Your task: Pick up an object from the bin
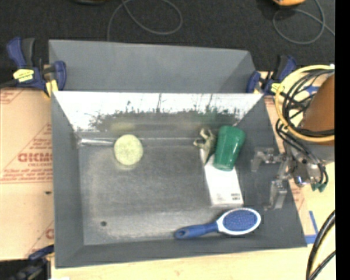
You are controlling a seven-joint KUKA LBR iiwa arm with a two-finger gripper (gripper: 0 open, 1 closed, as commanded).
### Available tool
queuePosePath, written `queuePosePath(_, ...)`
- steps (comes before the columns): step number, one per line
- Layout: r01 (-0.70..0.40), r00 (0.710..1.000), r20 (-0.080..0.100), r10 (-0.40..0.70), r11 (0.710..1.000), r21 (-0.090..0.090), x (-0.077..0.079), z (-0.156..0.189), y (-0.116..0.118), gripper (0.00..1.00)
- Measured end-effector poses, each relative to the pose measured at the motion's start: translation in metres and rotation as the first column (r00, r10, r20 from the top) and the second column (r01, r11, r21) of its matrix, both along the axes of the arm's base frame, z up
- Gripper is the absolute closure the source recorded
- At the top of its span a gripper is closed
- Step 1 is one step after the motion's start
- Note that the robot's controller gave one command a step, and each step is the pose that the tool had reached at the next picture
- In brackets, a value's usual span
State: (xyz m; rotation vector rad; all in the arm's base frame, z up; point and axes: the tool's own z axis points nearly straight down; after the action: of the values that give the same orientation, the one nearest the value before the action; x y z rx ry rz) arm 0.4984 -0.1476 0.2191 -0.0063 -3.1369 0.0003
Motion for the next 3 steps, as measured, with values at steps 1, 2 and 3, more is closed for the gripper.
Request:
queuePosePath(1, -0.004, 1.000, 0.008, 0.004, 1.000, -0.002, 0.002, 0.004, 0.001, 0.00)
queuePosePath(2, -0.155, 0.988, 0.010, 0.155, 0.988, -0.003, -0.006, -0.049, 0.009, 0.00)
queuePosePath(3, -0.386, 0.922, 0.004, 0.386, 0.922, 0.001, -0.026, -0.060, 0.025, 0.00)
